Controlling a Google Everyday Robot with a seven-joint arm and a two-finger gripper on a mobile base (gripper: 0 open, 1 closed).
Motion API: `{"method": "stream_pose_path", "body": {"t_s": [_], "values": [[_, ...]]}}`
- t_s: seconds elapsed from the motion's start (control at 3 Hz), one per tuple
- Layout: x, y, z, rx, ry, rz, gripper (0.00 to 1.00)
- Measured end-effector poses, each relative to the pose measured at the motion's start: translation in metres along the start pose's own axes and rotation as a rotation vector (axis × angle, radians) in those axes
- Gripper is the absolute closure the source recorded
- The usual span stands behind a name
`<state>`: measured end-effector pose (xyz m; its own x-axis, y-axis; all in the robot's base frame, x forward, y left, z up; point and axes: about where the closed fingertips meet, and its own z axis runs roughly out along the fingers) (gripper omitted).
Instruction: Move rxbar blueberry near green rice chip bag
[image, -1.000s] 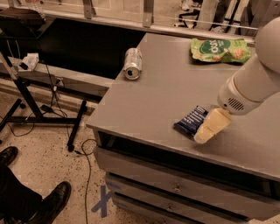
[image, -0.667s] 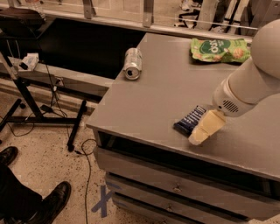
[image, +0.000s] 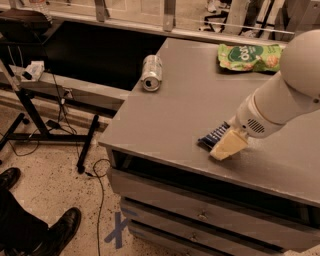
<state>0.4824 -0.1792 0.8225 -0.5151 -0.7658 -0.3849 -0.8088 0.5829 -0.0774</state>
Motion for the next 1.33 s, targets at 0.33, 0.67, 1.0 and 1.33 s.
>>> {"method": "stream_pose_path", "body": {"t_s": [0.33, 0.67, 1.0, 1.33], "values": [[-0.001, 0.000, -0.002, -0.002, 0.000, 0.003, 0.63], [-0.002, 0.000, -0.005, -0.002, 0.000, 0.002, 0.87], [-0.002, 0.000, -0.005, -0.002, 0.000, 0.002, 1.00], [-0.010, -0.027, -0.038, 0.051, -0.024, 0.010, 1.00]]}}
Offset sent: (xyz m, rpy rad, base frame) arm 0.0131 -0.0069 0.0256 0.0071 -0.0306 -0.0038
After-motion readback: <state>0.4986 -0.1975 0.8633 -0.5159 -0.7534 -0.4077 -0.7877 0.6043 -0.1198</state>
